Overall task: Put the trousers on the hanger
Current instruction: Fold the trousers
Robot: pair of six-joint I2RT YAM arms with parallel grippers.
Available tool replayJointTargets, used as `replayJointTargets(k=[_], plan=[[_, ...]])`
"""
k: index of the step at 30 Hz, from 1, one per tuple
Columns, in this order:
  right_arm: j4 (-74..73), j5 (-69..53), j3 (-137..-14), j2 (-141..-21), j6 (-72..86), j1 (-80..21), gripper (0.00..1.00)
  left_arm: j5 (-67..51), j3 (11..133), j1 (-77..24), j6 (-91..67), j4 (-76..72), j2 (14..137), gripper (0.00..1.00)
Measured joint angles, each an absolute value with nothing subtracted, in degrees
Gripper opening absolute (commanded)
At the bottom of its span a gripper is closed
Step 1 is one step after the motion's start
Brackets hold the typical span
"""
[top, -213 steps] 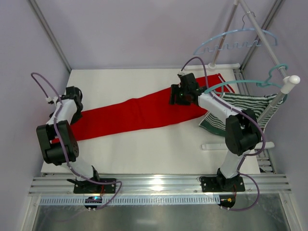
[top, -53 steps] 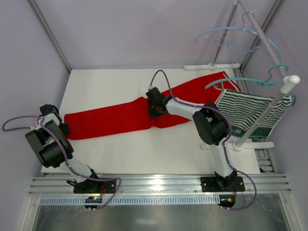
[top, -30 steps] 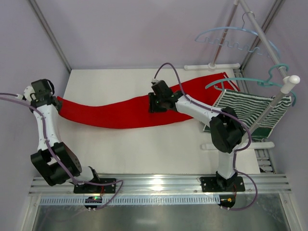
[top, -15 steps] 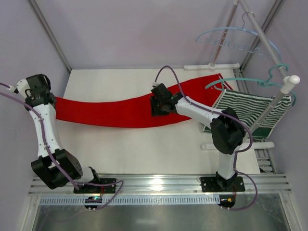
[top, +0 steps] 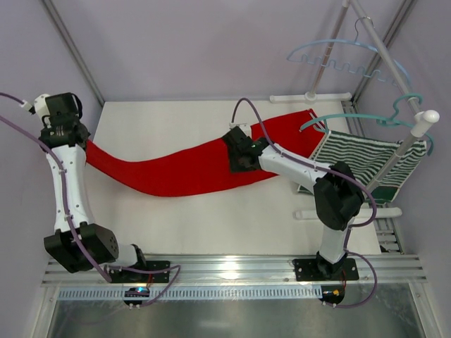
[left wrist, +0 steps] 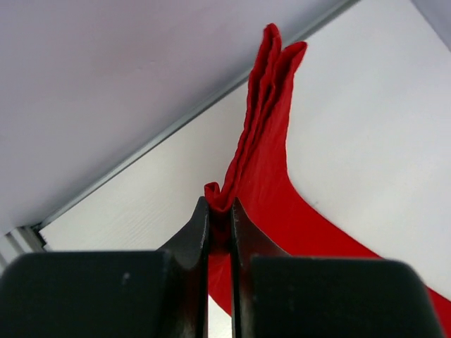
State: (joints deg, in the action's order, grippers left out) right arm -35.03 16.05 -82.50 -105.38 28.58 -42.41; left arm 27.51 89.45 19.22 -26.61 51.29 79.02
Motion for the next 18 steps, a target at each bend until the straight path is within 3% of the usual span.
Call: replayJointTargets(k=[5,18], plan=[[-39.57,25.93,-83.61,-105.80,28.34,-39.07,0.28,26.41,91.72,16.80,-24.73,51.09,79.81,0.00],[-39.16,33.63,-80.34,-112.51,26.83,-31.27,0.21,27.73,91.77,16.95,-23.14,51.31,81.76,0.00]])
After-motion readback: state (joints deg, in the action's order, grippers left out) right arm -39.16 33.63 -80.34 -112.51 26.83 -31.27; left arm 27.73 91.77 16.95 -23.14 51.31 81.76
